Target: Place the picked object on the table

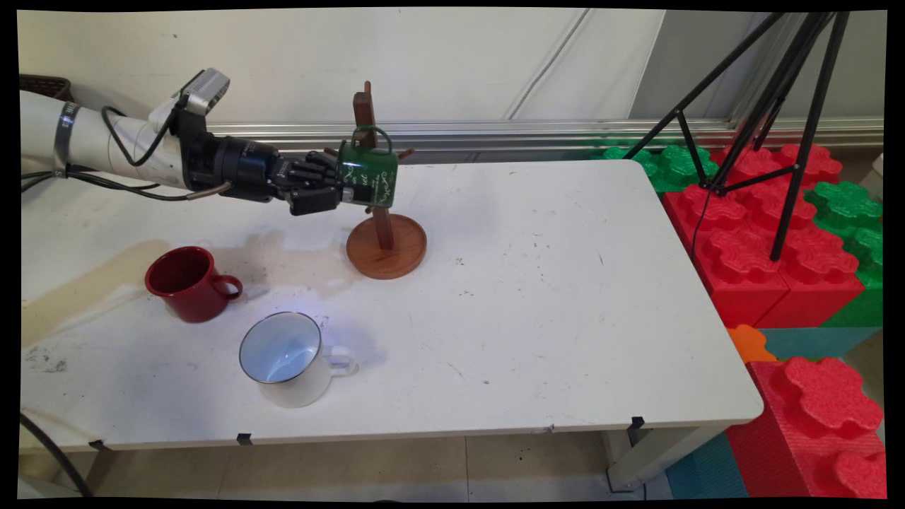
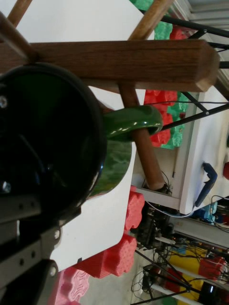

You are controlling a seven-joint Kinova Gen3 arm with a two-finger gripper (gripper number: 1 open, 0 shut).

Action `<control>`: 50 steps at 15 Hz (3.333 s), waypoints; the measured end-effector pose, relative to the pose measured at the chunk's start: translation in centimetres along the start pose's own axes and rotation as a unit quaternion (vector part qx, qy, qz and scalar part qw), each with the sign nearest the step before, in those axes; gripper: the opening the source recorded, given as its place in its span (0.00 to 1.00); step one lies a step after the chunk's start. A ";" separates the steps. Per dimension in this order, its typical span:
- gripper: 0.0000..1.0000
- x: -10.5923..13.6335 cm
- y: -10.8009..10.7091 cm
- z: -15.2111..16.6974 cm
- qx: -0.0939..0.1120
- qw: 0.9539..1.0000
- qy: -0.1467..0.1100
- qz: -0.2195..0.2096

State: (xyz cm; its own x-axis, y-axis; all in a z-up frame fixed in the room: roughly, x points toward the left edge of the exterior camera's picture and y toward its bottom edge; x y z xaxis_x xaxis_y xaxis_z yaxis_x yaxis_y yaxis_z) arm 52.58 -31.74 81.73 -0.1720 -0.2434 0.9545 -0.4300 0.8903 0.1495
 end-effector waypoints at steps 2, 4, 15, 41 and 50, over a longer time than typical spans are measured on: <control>0.00 0.1 0.1 0.0 -0.001 1.000 0.001 0.000; 0.00 0.2 0.2 0.0 -0.003 1.000 0.003 0.000; 0.00 0.8 2.8 -1.6 -0.023 1.000 0.005 0.006; 0.00 0.9 4.5 -14.3 0.047 0.981 -0.150 0.117; 0.00 0.6 1.9 -18.0 0.061 0.955 -0.236 0.167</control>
State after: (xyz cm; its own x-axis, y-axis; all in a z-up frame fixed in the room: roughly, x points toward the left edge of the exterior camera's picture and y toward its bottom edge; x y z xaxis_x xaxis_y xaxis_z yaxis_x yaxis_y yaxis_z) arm 67.64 -23.29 87.21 -0.6864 -0.1261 0.7162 -0.3769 0.9039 -0.2021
